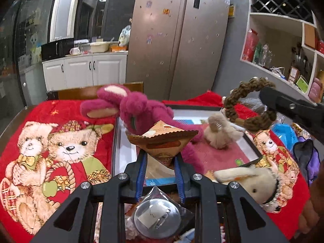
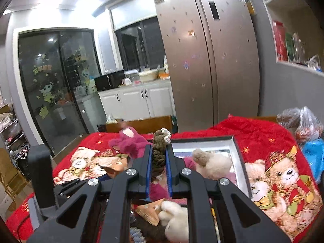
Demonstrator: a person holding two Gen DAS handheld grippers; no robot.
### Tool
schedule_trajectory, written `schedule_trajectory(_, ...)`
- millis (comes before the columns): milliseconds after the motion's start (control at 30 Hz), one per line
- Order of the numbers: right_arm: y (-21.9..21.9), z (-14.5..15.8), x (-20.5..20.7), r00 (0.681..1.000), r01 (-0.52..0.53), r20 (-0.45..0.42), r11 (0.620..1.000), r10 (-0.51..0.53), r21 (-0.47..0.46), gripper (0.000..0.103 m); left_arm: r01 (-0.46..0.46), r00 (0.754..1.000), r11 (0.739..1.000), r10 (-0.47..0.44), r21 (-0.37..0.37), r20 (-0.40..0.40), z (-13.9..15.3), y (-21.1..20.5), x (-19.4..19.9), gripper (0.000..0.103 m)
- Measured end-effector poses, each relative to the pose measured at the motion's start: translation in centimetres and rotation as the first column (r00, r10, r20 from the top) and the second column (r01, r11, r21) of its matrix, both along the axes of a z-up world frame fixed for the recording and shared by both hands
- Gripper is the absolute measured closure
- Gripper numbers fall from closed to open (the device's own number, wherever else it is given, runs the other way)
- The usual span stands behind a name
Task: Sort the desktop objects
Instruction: 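Carry the candy and scrunchie over the black-framed box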
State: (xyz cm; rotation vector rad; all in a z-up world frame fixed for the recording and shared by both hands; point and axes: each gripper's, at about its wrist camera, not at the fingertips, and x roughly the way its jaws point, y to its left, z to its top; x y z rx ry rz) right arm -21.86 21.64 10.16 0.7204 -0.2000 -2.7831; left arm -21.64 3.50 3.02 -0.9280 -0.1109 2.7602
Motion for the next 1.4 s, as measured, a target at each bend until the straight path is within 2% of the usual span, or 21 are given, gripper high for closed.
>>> schedule_trajectory(133,0.5,-2.8,-2.6,0.999,-0.001,0.051,1.000,0.002,-0.004,0.090,0.025,0.998,1.000,-0.025,-0.005,0.066,-1.3,-0.1,-1.6,0.076)
schedule_trajectory(300,1.3,-5.6,-5.1,0.990,-0.004,0.140,1.000,0.004,0.000,0.090,0.024,0.995,1.000,-0.023,-0.012,0.102,-2.5,-0.4,-3.2,0.076)
schedule_trajectory(367,1.4,-6.3,-5.6,0.990,0.010,0.144,0.999,-0.014,0.030,0.090,0.030,0.993,0.999,-0.027,-0.028,0.118,-3.2,-0.4,-3.7,0.076)
schedule_trajectory(467,1.5,-7.3,-6.4,0.985,-0.003,0.170,1.000,-0.002,0.026,0.090,0.038,0.991,0.998,-0.032,-0.047,0.129,-4.0,-0.4,-4.4,0.076)
schedule_trajectory(600,1.1,-7.5,-6.6,0.984,-0.007,0.176,0.999,-0.001,0.047,0.090,0.038,0.988,0.999,-0.032,-0.038,0.149,-4.8,-0.7,-4.9,0.076)
schedule_trajectory(800,0.2,-7.9,-6.6,0.981,-0.010,0.195,0.996,-0.006,0.083,0.090,0.049,0.990,0.998,-0.043,-0.044,0.137,-5.0,-0.5,-4.5,0.076)
schedule_trajectory(1400,-0.4,-8.5,-6.8,0.973,-0.019,0.231,0.995,-0.003,0.093,0.090,0.044,0.990,0.998,-0.038,-0.045,0.137,-5.0,-0.5,-4.9,0.076)
